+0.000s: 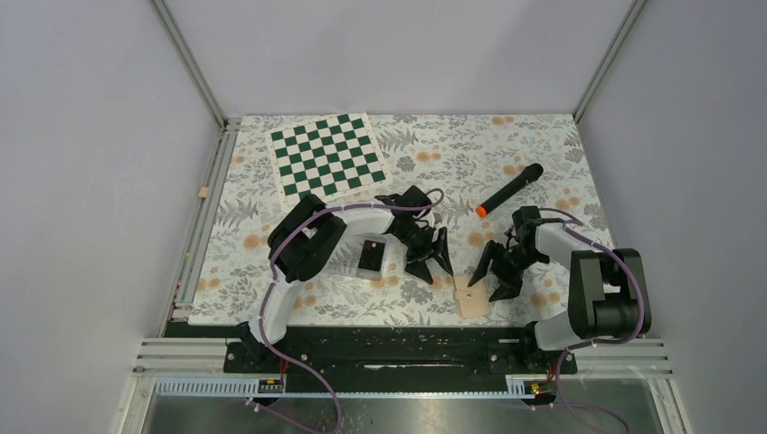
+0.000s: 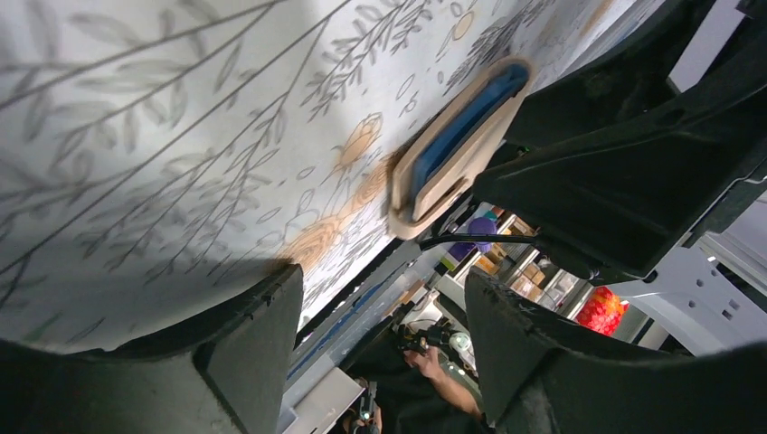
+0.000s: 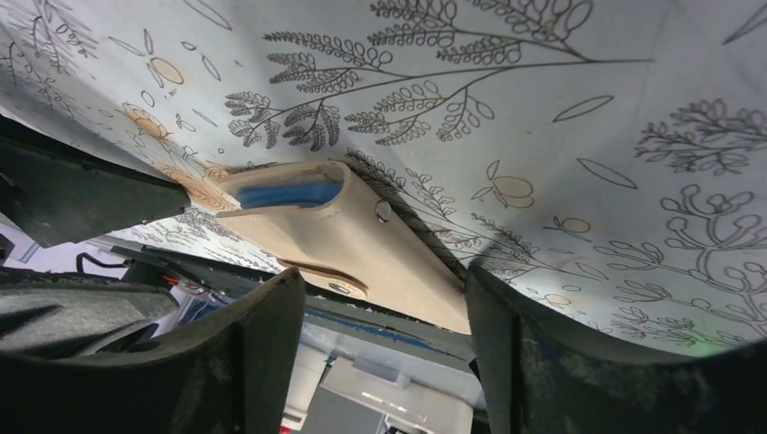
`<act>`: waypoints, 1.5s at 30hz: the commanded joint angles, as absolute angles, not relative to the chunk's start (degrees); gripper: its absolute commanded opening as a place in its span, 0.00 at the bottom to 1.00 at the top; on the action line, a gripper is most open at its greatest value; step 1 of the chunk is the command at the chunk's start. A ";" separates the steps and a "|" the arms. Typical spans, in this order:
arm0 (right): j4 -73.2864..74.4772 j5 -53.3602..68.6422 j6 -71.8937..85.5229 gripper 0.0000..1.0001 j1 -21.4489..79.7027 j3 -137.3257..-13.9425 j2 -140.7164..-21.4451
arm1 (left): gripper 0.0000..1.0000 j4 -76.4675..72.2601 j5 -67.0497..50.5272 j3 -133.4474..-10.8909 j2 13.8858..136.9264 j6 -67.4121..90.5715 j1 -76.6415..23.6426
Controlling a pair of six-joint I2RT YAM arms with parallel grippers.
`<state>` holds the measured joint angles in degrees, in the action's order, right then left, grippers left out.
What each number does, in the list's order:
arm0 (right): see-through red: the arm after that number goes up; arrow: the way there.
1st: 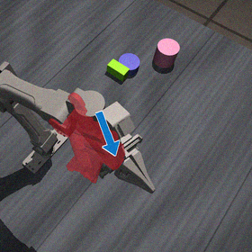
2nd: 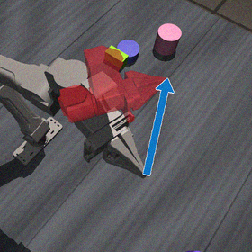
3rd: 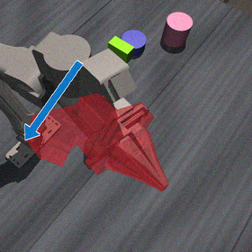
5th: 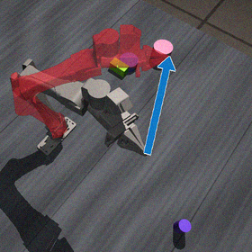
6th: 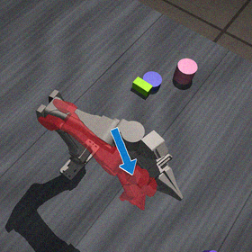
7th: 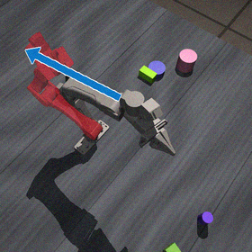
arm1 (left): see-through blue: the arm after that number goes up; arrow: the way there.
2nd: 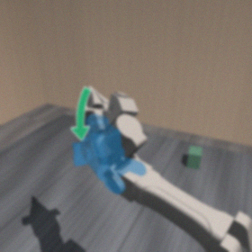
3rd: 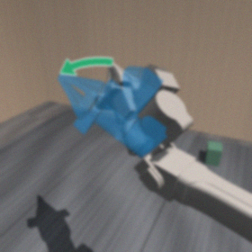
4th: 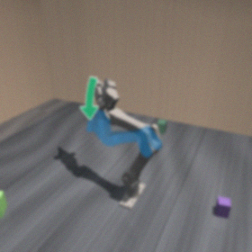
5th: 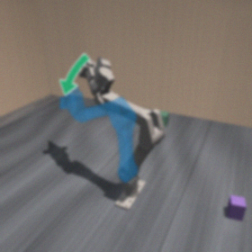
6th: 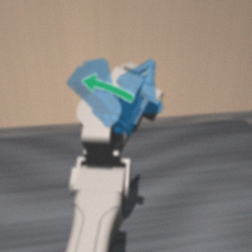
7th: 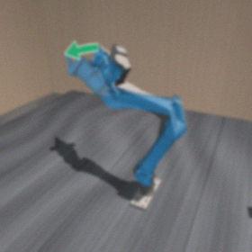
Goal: Put the credit cards into the card holder
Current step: Move the card holder to the center of the board.
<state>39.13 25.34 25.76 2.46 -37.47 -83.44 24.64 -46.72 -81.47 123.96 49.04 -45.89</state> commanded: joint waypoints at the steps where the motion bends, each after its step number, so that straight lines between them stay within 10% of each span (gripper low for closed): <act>1: 36.72 27.60 26.00 0.68 2.64 -39.22 -87.64 | 0.65 25.99 -48.60 -85.92 127.36 48.61 -46.56; 12: 26.95 39.19 31.99 0.47 2.72 -43.20 -93.96 | 0.57 26.57 -51.46 -96.85 132.65 49.81 -46.49; 21: 24.41 41.27 33.66 0.00 2.65 -50.08 -94.63 | 0.33 26.21 -46.32 -100.93 131.04 51.01 -41.08; 26: 24.59 39.04 33.37 0.00 2.65 -51.76 -95.63 | 0.56 39.47 -35.93 -105.43 129.93 41.35 -39.73; 35: 27.08 36.92 30.32 0.55 2.72 -51.68 -97.16 | 0.69 42.97 -29.84 -98.21 124.69 36.85 -39.68; 40: 26.85 36.42 30.23 0.54 2.86 -51.67 -99.50 | 0.69 39.41 -30.87 -94.39 122.28 38.02 -39.83; 45: 29.52 32.88 28.81 0.33 4.17 -54.00 -102.48 | 0.68 38.53 -31.07 -94.16 120.89 38.12 -40.03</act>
